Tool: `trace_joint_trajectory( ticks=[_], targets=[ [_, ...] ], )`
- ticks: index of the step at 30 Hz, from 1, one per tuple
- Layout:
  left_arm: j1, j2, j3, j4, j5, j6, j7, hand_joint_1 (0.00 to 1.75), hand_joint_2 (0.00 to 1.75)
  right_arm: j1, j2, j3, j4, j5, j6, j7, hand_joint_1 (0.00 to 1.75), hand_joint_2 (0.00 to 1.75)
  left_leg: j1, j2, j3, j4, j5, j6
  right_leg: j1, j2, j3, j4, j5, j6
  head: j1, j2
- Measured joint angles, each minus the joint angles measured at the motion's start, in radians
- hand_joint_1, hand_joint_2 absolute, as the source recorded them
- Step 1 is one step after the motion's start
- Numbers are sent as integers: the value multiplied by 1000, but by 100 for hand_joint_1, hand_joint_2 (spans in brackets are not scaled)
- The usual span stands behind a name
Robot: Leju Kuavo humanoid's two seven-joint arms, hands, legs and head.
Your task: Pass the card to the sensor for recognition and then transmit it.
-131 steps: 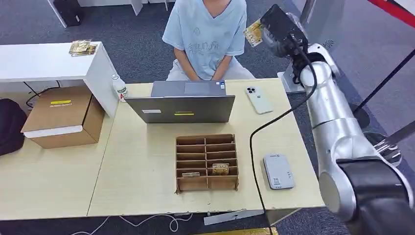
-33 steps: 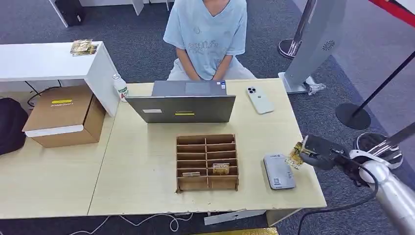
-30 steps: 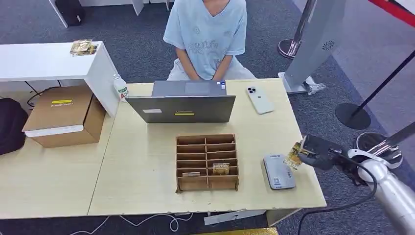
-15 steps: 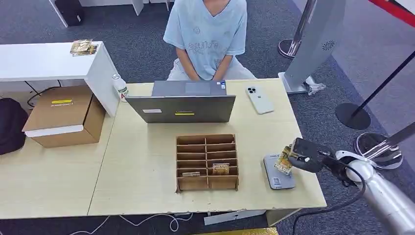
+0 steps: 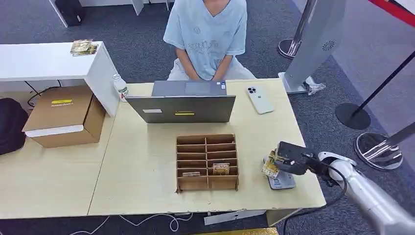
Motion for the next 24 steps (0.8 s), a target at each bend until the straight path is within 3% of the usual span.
trace_joint_trajectory(
  ticks=[24],
  targets=[
    [-7, 2, 46, 0, -2, -10, 6, 0, 175, -95, 76, 63, 131, 21, -13, -4, 175, 175, 0, 1, 1, 0, 0, -1, 0, 1, 0, 0, 1, 0, 0, 0]
  ],
)
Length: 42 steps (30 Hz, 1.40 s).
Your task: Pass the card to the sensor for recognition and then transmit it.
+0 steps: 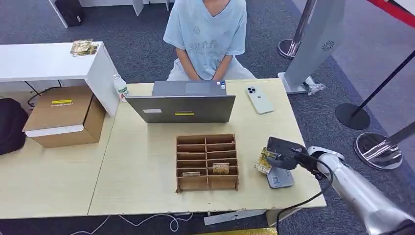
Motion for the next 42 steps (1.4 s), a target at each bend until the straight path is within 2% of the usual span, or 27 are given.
trace_joint_trajectory(
  ticks=[5, 23, 42],
  targets=[
    [0, 0, 0, 0, -12, 5, -7, 0, 175, 2, 0, 0, 17, 0, -27, -15, 175, 175, 0, 0, 0, 0, 0, 0, 0, 0, 0, 0, 0, 0, 0, 0],
    [2, 1, 17, 0, -45, 16, -18, 0, 175, 111, -121, -98, -77, -52, -22, -17, 175, 175, 0, 0, 0, 0, 0, 0, 0, 0, 0, 0, 0, 1, 0, 0],
    [2, 1, 26, 0, -63, 16, -21, 0, 175, 128, -122, -119, -96, -7, -24, -14, 175, 175, 0, 0, 0, 0, 0, 0, 0, 0, 0, 0, 0, 1, 0, 0]
  ],
)
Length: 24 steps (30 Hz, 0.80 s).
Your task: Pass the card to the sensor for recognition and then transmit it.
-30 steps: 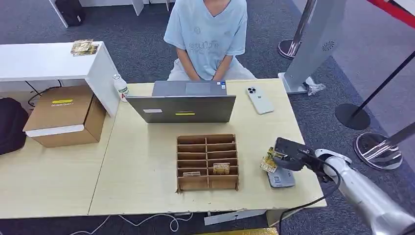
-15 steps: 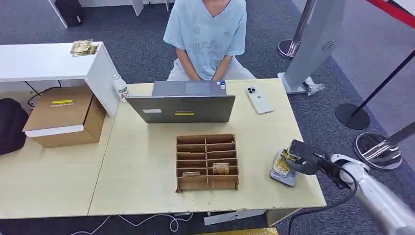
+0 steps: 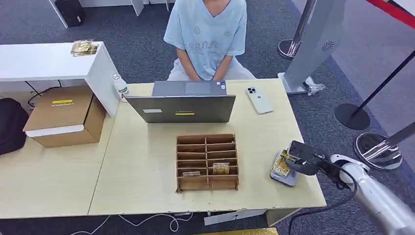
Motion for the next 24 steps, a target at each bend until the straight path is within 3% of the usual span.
trace_joint_trajectory(
  ticks=[24],
  targets=[
    [-1, 0, 19, 0, -15, -1, -5, 0, 175, 11, 9, -9, -29, -14, 15, -7, 175, 175, 0, 0, 0, 0, 0, 0, 0, 0, -1, 0, 0, 0, 0, 0]
  ],
)
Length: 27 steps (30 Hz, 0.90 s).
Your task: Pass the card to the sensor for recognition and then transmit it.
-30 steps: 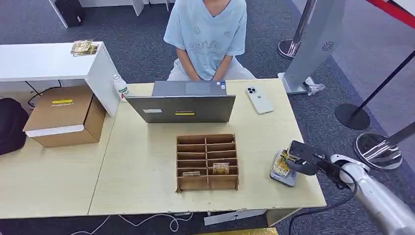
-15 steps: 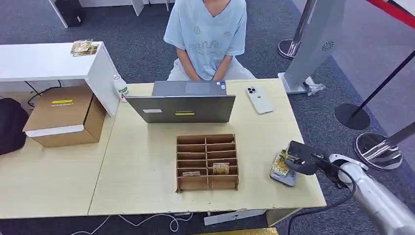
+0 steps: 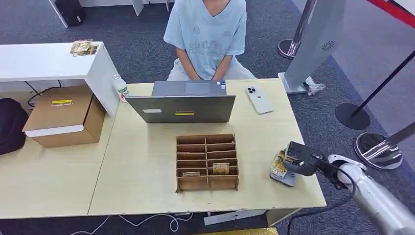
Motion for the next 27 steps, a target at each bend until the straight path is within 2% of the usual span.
trace_joint_trajectory(
  ticks=[13, 27],
  targets=[
    [0, 0, 5, 0, -10, 1, -1, 0, 175, 8, -2, -10, -19, 26, -48, 13, 175, 175, 0, 0, 0, 0, 0, 0, 0, 0, 0, 0, 0, 0, 0, 0],
    [0, 0, 10, 0, -27, 1, -4, 0, 175, 27, -2, -39, -38, 119, -80, 46, 175, 175, 0, 0, 0, 0, 0, 0, 0, 0, 0, 0, 0, 0, 0, 0]
  ],
)
